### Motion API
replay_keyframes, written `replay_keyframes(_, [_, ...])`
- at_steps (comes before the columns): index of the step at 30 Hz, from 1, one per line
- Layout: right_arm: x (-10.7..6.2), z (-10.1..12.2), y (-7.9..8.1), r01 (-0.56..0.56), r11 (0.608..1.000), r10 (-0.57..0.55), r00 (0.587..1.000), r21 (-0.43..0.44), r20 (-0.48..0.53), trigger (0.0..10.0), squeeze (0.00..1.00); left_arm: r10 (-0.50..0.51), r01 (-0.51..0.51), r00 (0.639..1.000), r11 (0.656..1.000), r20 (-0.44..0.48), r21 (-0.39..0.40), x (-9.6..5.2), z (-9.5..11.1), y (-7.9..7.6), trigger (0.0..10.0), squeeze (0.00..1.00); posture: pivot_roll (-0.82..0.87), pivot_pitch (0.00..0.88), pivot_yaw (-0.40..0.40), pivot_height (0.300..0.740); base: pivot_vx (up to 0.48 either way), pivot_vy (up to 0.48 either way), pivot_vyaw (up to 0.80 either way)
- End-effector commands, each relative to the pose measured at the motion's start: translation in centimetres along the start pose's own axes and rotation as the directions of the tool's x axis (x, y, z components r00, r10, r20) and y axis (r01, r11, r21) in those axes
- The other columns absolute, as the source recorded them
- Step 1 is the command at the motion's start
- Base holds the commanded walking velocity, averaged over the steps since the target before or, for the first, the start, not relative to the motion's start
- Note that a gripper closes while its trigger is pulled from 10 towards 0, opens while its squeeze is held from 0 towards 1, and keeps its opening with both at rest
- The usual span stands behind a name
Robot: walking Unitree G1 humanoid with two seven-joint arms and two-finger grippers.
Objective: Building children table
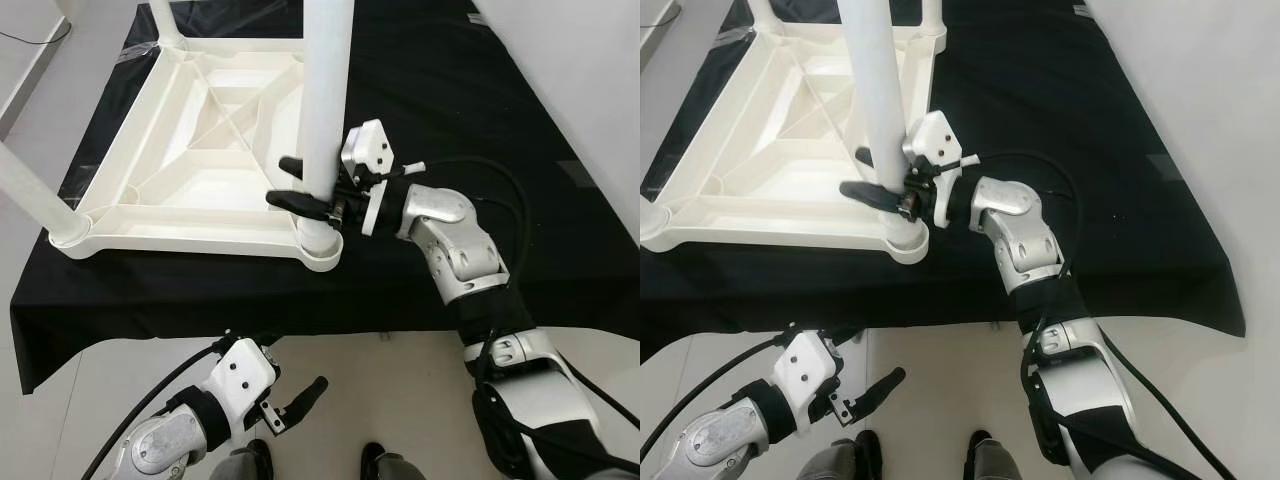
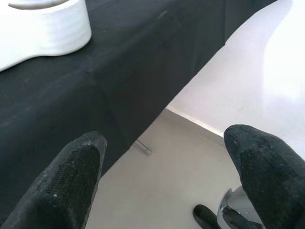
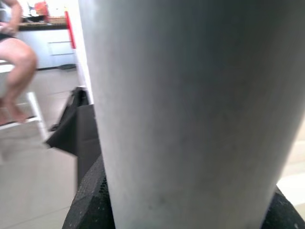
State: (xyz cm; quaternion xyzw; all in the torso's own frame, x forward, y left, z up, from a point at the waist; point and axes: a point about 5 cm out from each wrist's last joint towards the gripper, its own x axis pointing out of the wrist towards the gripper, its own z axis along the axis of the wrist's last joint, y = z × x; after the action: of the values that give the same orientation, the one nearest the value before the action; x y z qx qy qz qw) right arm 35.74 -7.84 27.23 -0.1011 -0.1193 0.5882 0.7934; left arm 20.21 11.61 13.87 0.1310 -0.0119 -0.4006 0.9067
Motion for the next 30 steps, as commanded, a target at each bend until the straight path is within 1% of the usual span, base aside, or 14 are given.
replay_keyframes(1, [-0.3, -0.3, 0.4, -0.054, 0.998, 0.053, 0.998, 0.032, 0.019, 0.4, 0.0, -0.018, 0.018, 1.0, 1.0, -0.01, -0.001, -0.4, 0.0, -0.5, 10.0, 0.0, 0.06, 0.287, 0.0, 0.74, 0.0, 0.0, 0.0])
replay_keyframes(2, [-0.3, -0.3, 0.4, -0.054, 0.998, 0.053, 0.998, 0.032, 0.019, 0.4, 0.0, -0.018, 0.018, 1.0, 1.0, -0.01, -0.001, -0.4, 0.0, -0.5, 10.0, 0.0, 0.06, 0.287, 0.0, 0.74, 0.0, 0.0, 0.0])
replay_keyframes(3, [-0.4, -0.4, 0.5, -0.081, 0.996, 0.08, 0.996, 0.043, 0.033, 10.0, 0.0, -0.017, 0.017, 1.0, 1.0, -0.008, 0.004, -0.5, 0.1, -0.6, 10.0, 0.0, 0.06, 0.298, -0.001, 0.74, 0.0, 0.0, 0.0])
replay_keyframes(6, [-0.3, -0.7, 0.8, -0.114, 0.991, 0.111, 0.993, 0.063, 0.047, 10.0, 0.0, -0.012, 0.012, 1.0, 1.0, -0.006, 0.012, -0.7, 0.4, -0.8, 10.0, 0.0, 0.07, 0.31, -0.002, 0.74, 0.0, 0.0, 0.0])
replay_keyframes(8, [-0.1, -1.5, 1.1, -0.128, 0.989, 0.126, 0.992, 0.072, 0.03, 10.0, 0.0, 0.005, -0.004, 1.0, 1.0, -0.009, 0.03, -1.1, 0.6, -1.0, 10.0, 0.0, 0.08, 0.331, -0.002, 0.74, 0.0, 0.0, 0.0])
replay_keyframes(10, [0.0, -1.8, 1.2, -0.127, 0.989, 0.126, 0.992, 0.073, 0.021, 10.0, 0.0, 0.012, -0.011, 1.0, 0.999, -0.01, 0.037, -1.2, 0.7, -1.1, 10.0, 0.0, 0.09, 0.337, -0.003, 0.74, 0.0, 0.0, 0.0])
replay_keyframes(15, [0.4, -2.4, 0.1, -0.044, 0.993, 0.045, 0.999, 0.106, -0.008, 10.0, 0.0, 0.084, -0.083, 0.996, 0.995, -0.009, 0.054, -1.9, 1.3, -1.2, 10.0, 0.0, 0.1, 0.364, -0.007, 0.74, 0.0, 0.0, 0.0])
replay_keyframes(16, [0.4, -2.4, 0.1, -0.044, 0.993, 0.045, 0.999, 0.106, -0.008, 10.0, 0.0, 0.084, -0.083, 0.996, 0.995, -0.009, 0.054, -1.9, 1.3, -1.2, 10.0, 0.0, 0.1, 0.364, -0.007, 0.74, 0.0, 0.0, 0.0])
replay_keyframes(17, [0.3, -2.4, -0.4, -0.017, 0.993, 0.019, 1.0, 0.117, -0.012, 10.0, 0.0, 0.121, -0.12, 0.993, 0.991, -0.006, 0.062, -2.1, 1.5, -1.1, 10.0, 0.0, 0.11, 0.371, -0.008, 0.74, 0.0, 0.0, 0.0])
replay_keyframes(18, [0.3, -2.4, -0.4, -0.017, 0.993, 0.019, 1.0, 0.117, -0.012, 10.0, 0.0, 0.121, -0.12, 0.993, 0.991, -0.006, 0.062, -2.1, 1.5, -1.1, 10.0, 0.0, 0.11, 0.371, -0.008, 0.74, 0.0, 0.0, 0.0])
replay_keyframes(19, [0.2, -2.3, -0.7, -0.003, 0.992, 0.005, 1.0, 0.123, -0.014, 10.0, 0.0, 0.148, -0.147, 0.989, 0.987, -0.004, 0.068, -2.4, 1.7, -1.1, 10.0, 0.0, 0.11, 0.378, -0.011, 0.74, 0.0, 0.0, 0.0])
replay_keyframes(22, [0.1, -2.3, -0.8, -0.016, 0.991, 0.019, 1.0, 0.132, -0.018, 10.0, 0.0, 0.173, -0.172, 0.985, 0.982, -0.003, 0.082, -2.7, 1.9, -1.3, 10.0, 0.0, 0.12, 0.389, -0.012, 0.74, 0.0, 0.0, 0.0])
replay_keyframes(25, [0.0, -2.4, -0.6, -0.052, 0.99, 0.057, 0.998, 0.133, -0.032, 10.0, 0.0, 0.171, -0.169, 0.985, 0.981, -0.007, 0.091, -2.8, 1.9, -1.7, 10.0, 0.0, 0.12, 0.393, -0.012, 0.74, 0.0, 0.0, 0.0])
replay_keyframes(30, [-0.1, -2.6, -0.7, -0.058, 0.989, 0.064, 0.997, 0.132, -0.04, 10.0, 0.0, 0.17, -0.169, 0.985, 0.982, -0.011, 0.088, -3.0, 1.9, -1.9, 10.0, 0.0, 0.12, 0.402, -0.012, 0.74, 0.0, 0.0, 0.0])
